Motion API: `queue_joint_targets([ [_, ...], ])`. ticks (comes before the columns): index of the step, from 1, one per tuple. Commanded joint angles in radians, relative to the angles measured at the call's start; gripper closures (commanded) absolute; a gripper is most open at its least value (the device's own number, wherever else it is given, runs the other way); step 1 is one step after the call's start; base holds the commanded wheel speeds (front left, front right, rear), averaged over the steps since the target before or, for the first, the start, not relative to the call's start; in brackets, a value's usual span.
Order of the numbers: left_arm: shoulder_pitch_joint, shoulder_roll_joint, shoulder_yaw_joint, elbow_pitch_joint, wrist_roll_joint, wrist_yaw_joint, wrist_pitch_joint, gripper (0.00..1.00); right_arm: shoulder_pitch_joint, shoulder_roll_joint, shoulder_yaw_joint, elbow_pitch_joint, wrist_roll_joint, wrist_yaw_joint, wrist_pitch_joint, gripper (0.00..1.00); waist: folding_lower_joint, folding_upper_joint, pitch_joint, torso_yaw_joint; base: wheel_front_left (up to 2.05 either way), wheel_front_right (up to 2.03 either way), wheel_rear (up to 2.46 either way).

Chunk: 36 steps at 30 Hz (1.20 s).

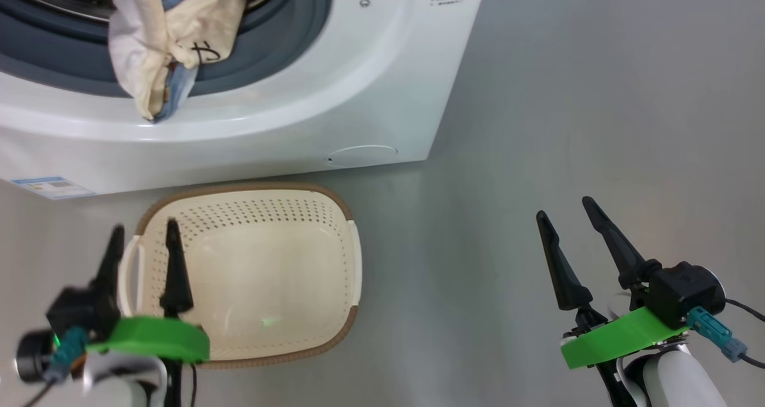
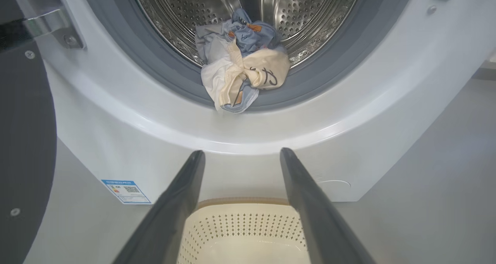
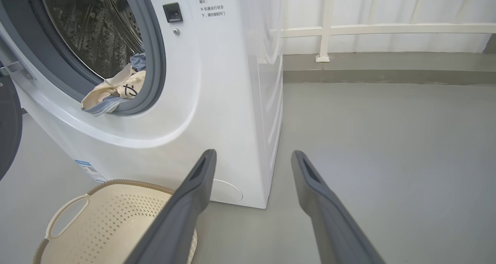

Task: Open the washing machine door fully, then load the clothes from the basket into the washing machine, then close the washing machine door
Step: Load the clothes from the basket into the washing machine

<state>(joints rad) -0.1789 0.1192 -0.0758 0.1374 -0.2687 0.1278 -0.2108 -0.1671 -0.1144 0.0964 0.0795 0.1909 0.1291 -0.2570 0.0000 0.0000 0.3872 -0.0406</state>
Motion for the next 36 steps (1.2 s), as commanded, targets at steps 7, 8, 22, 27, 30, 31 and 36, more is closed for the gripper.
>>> queue_joint_targets([
  [7, -0.156, 0.074, 0.018, 0.019, 0.041, 0.004, 0.051, 0.00, -0.031, 0.021, 0.034, -0.025, 0.015, 0.002, -0.005, 0.00, 0.0000, 0.0000, 0.054, -0.046, 0.00, 0.00, 0.00],
  [8, -0.176, 0.078, 0.017, 0.028, 0.044, 0.006, 0.055, 0.00, -0.035, 0.024, 0.036, -0.025, 0.015, 0.002, -0.005, 0.00, 0.0000, 0.0000, 0.060, -0.052, 0.00, 0.00, 0.00],
  [22, -0.468, 0.154, 0.022, 0.258, 0.065, 0.000, 0.111, 0.00, -0.085, 0.050, 0.062, -0.023, 0.019, 0.002, -0.005, 0.00, 0.0000, 0.0000, 0.140, -0.117, 0.00, 0.00, 0.00],
  [27, -0.568, 0.181, 0.023, 0.338, 0.067, -0.005, 0.131, 0.00, -0.094, 0.056, 0.065, -0.021, 0.022, 0.002, -0.005, 0.00, 0.0000, 0.0000, 0.164, -0.137, 0.00, 0.00, 0.00],
  [30, -0.621, 0.191, 0.019, 0.386, 0.069, -0.006, 0.145, 0.00, -0.100, 0.059, 0.072, -0.021, 0.023, 0.002, -0.005, 0.00, 0.0000, 0.0000, 0.180, -0.148, 0.00, 0.00, 0.00],
  [31, -0.638, 0.194, 0.018, 0.402, 0.070, -0.006, 0.147, 0.00, -0.102, 0.060, 0.074, -0.022, 0.024, 0.002, -0.005, 0.00, 0.0000, 0.0000, 0.184, -0.151, 0.00, 0.00, 0.00],
  [36, -0.713, 0.205, 0.011, 0.480, 0.086, 0.020, 0.161, 0.00, -0.108, 0.062, 0.079, -0.021, 0.025, 0.002, -0.005, 0.00, 0.0000, 0.0000, 0.201, -0.161, 0.00, 0.00, 0.00],
])
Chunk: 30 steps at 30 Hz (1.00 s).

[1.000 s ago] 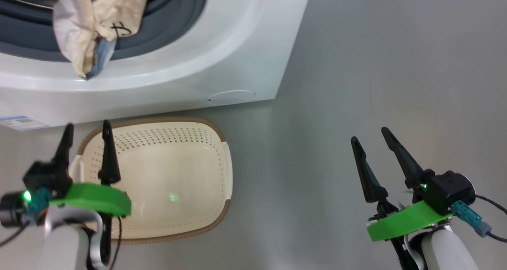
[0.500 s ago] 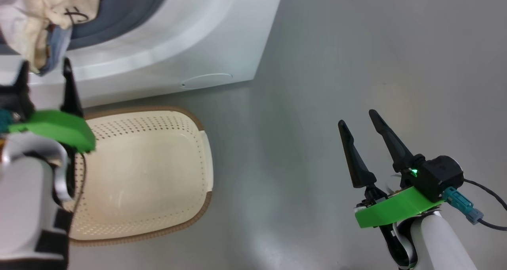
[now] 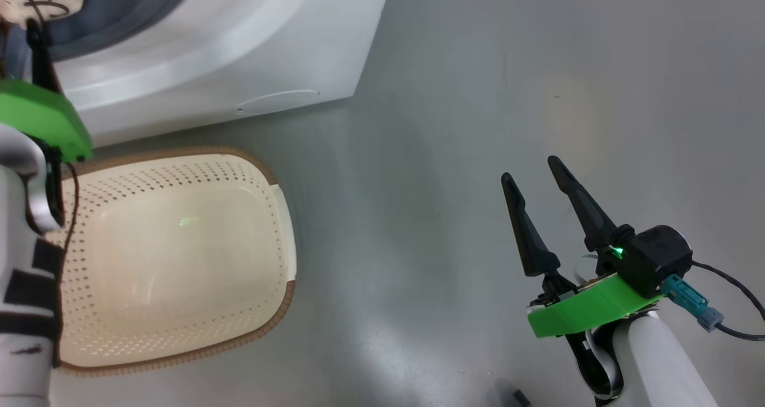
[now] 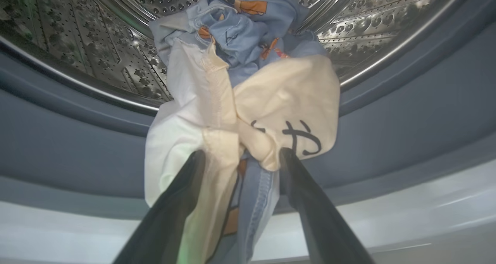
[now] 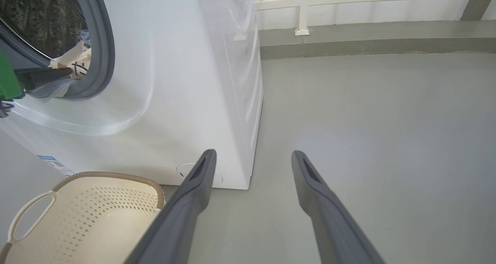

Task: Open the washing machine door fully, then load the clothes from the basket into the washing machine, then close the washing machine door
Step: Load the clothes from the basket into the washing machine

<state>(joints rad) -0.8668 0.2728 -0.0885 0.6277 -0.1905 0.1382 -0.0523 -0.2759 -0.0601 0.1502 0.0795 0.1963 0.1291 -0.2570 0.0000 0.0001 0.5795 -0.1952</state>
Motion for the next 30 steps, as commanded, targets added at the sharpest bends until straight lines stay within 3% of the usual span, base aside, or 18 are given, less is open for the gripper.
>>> queue_joint_targets([
  [1, -0.039, 0.053, 0.023, 0.002, 0.011, 0.018, 0.002, 0.00, 0.000, 0.008, 0.026, -0.021, 0.019, 0.002, -0.005, 0.00, 0.0000, -0.0001, 0.011, -0.008, 0.00, 0.00, 0.00],
  [9, -0.107, 0.055, 0.009, 0.083, 0.022, 0.040, 0.005, 0.00, -0.003, 0.009, 0.025, -0.020, 0.017, 0.002, -0.005, 0.00, 0.0000, -0.0001, 0.021, -0.009, 0.00, 0.00, 0.00],
  [22, -0.186, 0.036, -0.020, 0.187, 0.010, 0.027, 0.019, 0.00, -0.007, 0.010, 0.032, -0.024, 0.013, 0.002, -0.005, 0.00, 0.0000, -0.0001, 0.029, -0.009, 0.00, 0.00, 0.00],
  [24, -0.197, 0.033, -0.023, 0.206, 0.004, 0.020, 0.026, 0.05, -0.006, 0.008, 0.030, -0.025, 0.012, 0.002, -0.005, 0.00, 0.0000, -0.0001, 0.033, -0.011, 0.00, 0.00, 0.00],
  [25, -0.203, 0.031, -0.023, 0.214, 0.001, 0.018, 0.026, 0.23, -0.006, 0.007, 0.030, -0.025, 0.012, 0.002, -0.005, 0.00, 0.0000, -0.0001, 0.036, -0.012, 0.00, 0.00, 0.00],
  [27, -0.215, 0.028, -0.025, 0.229, -0.003, 0.015, 0.023, 0.43, -0.007, 0.007, 0.030, -0.026, 0.012, 0.002, -0.005, 0.00, 0.0000, -0.0001, 0.040, -0.014, 0.00, 0.00, 0.00],
  [30, -0.230, 0.025, -0.029, 0.249, -0.007, 0.011, 0.016, 0.60, -0.008, 0.006, 0.029, -0.027, 0.012, 0.002, -0.005, 0.00, 0.0000, -0.0001, 0.045, -0.016, 0.00, 0.00, 0.00],
])
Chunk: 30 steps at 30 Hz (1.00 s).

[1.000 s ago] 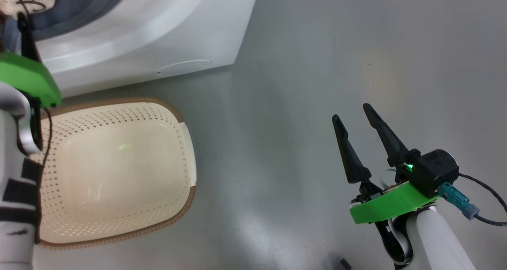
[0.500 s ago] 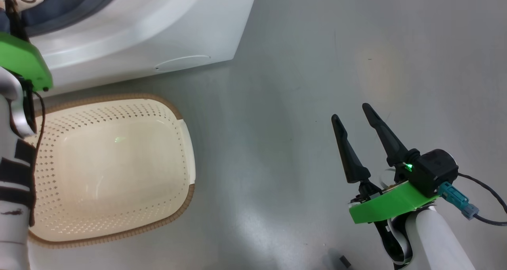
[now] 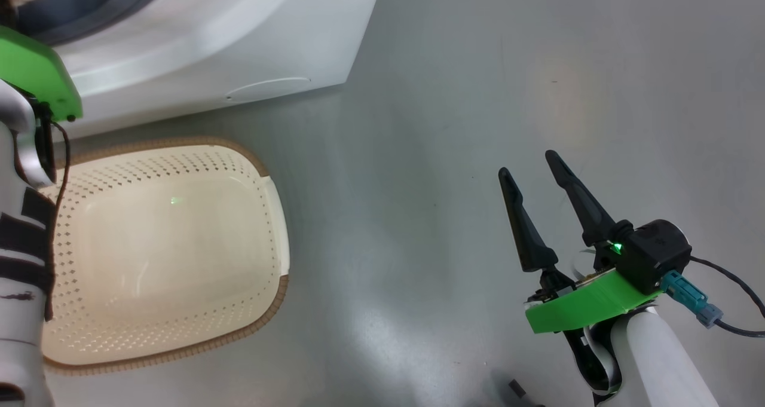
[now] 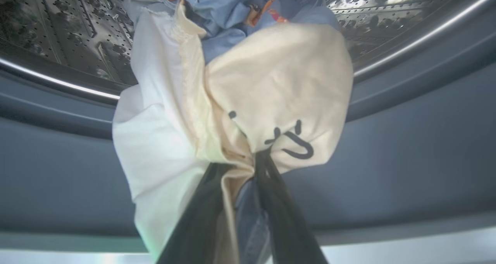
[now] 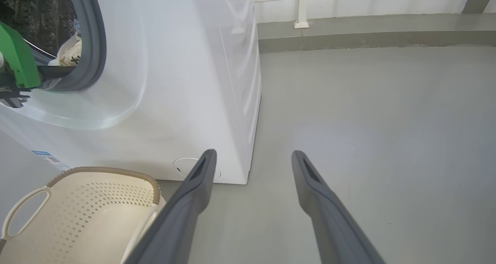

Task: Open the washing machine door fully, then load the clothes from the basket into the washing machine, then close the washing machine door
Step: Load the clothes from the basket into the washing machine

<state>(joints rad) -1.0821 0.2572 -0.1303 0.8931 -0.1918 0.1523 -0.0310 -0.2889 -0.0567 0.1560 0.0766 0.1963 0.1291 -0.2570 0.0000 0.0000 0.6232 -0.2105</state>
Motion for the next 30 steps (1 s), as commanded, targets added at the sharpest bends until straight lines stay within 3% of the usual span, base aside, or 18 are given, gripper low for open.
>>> queue_joint_targets([
  [1, -0.020, 0.040, 0.011, -0.010, -0.006, -0.004, -0.009, 0.67, 0.005, 0.002, 0.024, -0.025, 0.012, 0.002, -0.005, 0.00, 0.0000, 0.0000, 0.002, -0.001, 0.00, 0.00, 0.00],
  [4, -0.034, 0.039, 0.007, 0.011, -0.009, -0.007, -0.019, 0.86, 0.004, 0.001, 0.025, -0.024, 0.012, 0.002, -0.005, 0.00, 0.0000, 0.0000, 0.005, -0.002, 0.00, 0.00, 0.00],
  [5, -0.039, 0.038, 0.005, 0.016, -0.010, -0.008, -0.024, 0.98, 0.003, 0.001, 0.025, -0.024, 0.011, 0.002, -0.005, 0.00, 0.0000, 0.0000, 0.006, -0.002, 0.00, 0.00, 0.00],
  [6, -0.044, 0.038, 0.005, 0.020, -0.011, -0.009, -0.030, 1.00, 0.003, 0.001, 0.024, -0.024, 0.011, 0.002, -0.005, 0.00, 0.0000, 0.0000, 0.007, -0.002, 0.00, 0.00, 0.00],
  [19, -0.101, 0.029, 0.002, 0.032, -0.029, -0.003, -0.133, 1.00, -0.001, 0.001, 0.023, -0.028, 0.008, 0.002, -0.005, 0.00, 0.0000, 0.0000, 0.010, 0.008, 0.00, 0.00, 0.00],
  [30, -0.189, 0.050, -0.004, 0.040, -0.021, 0.026, -0.185, 1.00, 0.003, 0.003, 0.031, -0.028, 0.021, 0.002, -0.005, 0.00, 0.0000, 0.0000, 0.020, -0.027, 0.00, 0.00, 0.00],
])
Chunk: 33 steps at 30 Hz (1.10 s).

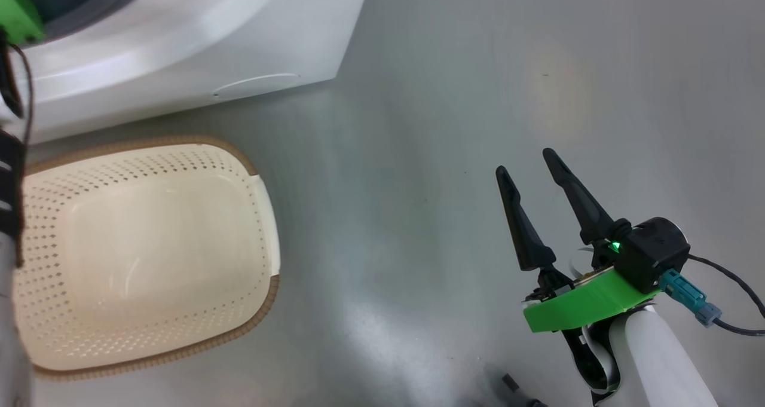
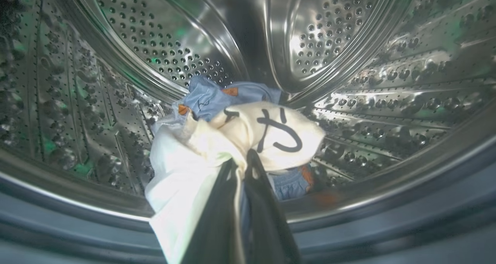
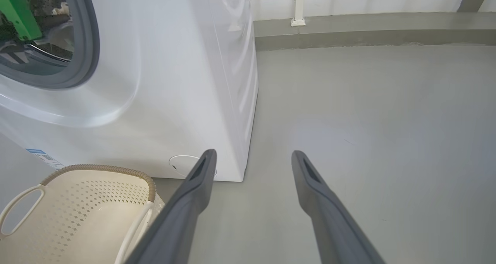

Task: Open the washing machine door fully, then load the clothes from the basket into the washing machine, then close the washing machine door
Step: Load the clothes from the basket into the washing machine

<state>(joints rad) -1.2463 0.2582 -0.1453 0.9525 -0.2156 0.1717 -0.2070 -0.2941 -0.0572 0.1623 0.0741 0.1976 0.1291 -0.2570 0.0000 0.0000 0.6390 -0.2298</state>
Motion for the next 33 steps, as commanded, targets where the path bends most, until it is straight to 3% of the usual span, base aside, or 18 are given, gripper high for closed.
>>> queue_joint_targets([
  [1, -0.034, 0.052, 0.010, -0.019, 0.003, 0.009, -0.013, 1.00, 0.010, 0.003, 0.026, -0.027, 0.020, 0.002, -0.005, 0.00, 0.0000, 0.0000, 0.006, -0.011, 0.00, 0.00, 0.00],
  [16, -0.170, 0.110, -0.007, 0.049, 0.018, 0.015, -0.031, 1.00, 0.027, 0.004, 0.053, -0.029, 0.020, 0.002, -0.005, 0.00, 0.0000, 0.0000, 0.055, -0.070, 0.00, 0.00, 0.00],
  [33, -0.292, 0.188, -0.018, 0.098, 0.012, -0.035, -0.051, 1.00, 0.069, -0.009, 0.086, -0.044, 0.022, 0.002, -0.005, 0.00, 0.0000, 0.0000, 0.105, -0.120, 0.00, 0.00, 0.00],
])
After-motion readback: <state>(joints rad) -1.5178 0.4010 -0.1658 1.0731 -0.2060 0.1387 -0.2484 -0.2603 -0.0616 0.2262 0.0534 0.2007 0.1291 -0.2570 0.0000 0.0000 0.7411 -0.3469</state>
